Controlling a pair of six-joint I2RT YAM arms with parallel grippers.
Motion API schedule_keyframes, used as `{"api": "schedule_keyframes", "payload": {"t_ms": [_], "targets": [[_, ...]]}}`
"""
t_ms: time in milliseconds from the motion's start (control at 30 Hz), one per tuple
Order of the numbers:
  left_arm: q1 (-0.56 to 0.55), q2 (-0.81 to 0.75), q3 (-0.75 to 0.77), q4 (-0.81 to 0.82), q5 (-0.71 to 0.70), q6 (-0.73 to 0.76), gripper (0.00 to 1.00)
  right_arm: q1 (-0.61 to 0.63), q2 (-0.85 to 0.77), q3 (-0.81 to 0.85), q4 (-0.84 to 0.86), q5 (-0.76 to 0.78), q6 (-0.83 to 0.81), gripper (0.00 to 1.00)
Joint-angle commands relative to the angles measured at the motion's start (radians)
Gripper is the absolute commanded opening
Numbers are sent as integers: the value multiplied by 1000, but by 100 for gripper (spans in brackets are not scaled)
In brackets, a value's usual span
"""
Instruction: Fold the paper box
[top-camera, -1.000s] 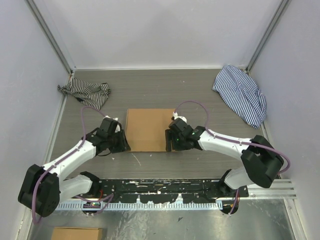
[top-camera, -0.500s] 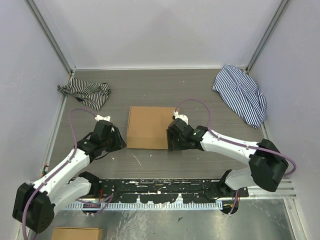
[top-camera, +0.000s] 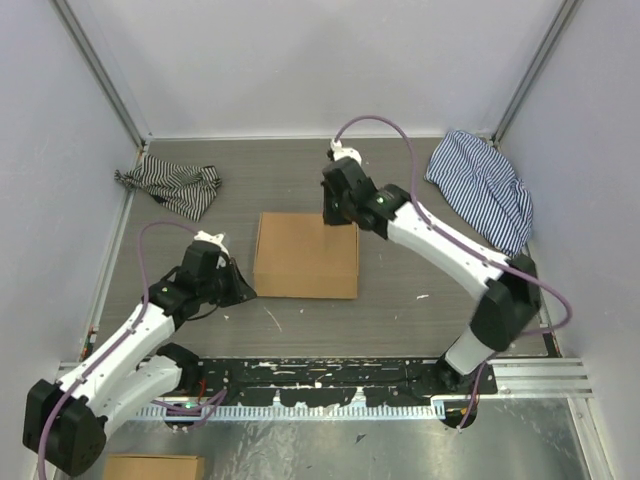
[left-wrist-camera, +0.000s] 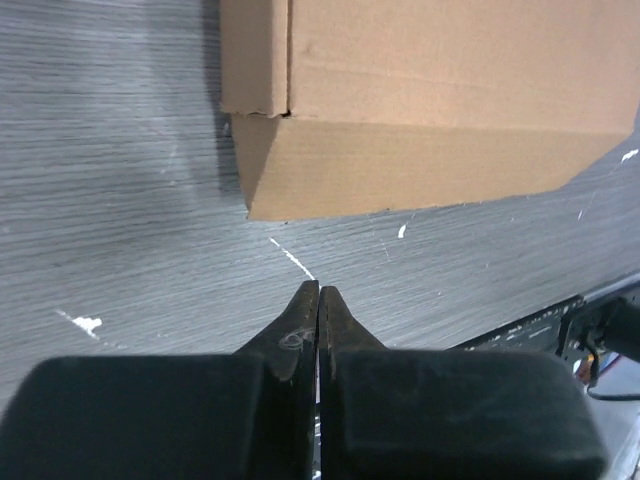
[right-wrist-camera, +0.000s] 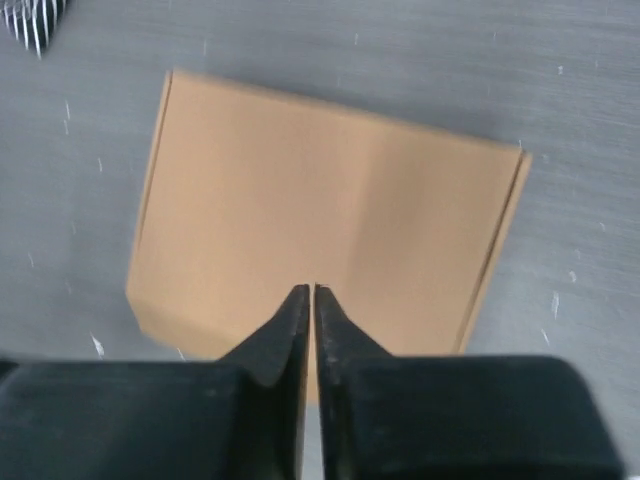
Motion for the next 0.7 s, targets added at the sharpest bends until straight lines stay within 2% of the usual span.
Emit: {"api": "schedule_keyframes", "payload": {"t_ms": [0,133,233,367,500,667], "targets": [[0,78,5,113,133,18,0,-149,192,175,123,-140,-87,2],[-11,99,-20,187,156,21,0,-194,393,362,164,-175,-150,1],[-22,99,-29,213,136,13,0,-213,554,542,119,-186,-172,1],[-40,133,-29,208,97,15,0,-242,736,693,61,-266,-183,1],[-67,207,-21,195,54,23,0,-245,819,742,31,-343,-202,1],[-110,306,-29,236,13,24,0,-244,847,709,20,-432,-233,2]]}}
